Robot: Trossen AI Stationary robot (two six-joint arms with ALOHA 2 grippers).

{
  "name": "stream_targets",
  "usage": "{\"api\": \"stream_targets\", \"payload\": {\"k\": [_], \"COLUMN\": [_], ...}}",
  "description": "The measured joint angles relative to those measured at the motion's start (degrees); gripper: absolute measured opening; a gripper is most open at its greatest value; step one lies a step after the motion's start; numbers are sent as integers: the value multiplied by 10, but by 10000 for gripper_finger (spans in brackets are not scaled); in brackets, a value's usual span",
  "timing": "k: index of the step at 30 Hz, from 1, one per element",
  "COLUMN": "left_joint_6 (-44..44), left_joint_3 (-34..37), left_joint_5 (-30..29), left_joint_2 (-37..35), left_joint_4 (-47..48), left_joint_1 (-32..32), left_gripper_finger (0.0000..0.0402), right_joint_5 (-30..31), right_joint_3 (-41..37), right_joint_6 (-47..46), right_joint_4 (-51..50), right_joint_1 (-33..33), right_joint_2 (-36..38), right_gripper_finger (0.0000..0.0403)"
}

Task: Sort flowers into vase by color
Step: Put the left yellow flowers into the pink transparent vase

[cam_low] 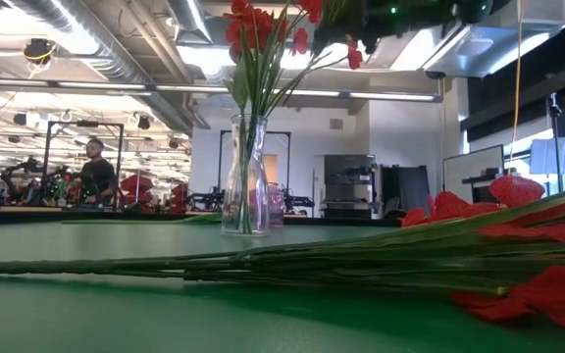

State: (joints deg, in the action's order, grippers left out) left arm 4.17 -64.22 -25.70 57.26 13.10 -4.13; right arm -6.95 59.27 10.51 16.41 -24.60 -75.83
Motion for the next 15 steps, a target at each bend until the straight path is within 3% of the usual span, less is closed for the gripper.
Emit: {"api": "stream_targets", "payload": {"k": [3,9,15], "left_joint_6": [3,13,23], "left_joint_3": [49,119,183], "left_joint_5": [52,85,157], "left_joint_2": [-23,-31,-29], "left_joint_4": [-46,-81,-137], "left_joint_1": [-41,-95,-173], "left_gripper_finger": [114,114,114], "right_joint_5": [-49,-96,-107], "right_joint_3": [0,0,0], "right_joint_6": [4,26,49], "right_joint_4": [0,6,41], "right_joint_1": [-20,-41,-45], "right_joint_2": [-25,-82,-130], "right_gripper_finger": [7,7,7]}}
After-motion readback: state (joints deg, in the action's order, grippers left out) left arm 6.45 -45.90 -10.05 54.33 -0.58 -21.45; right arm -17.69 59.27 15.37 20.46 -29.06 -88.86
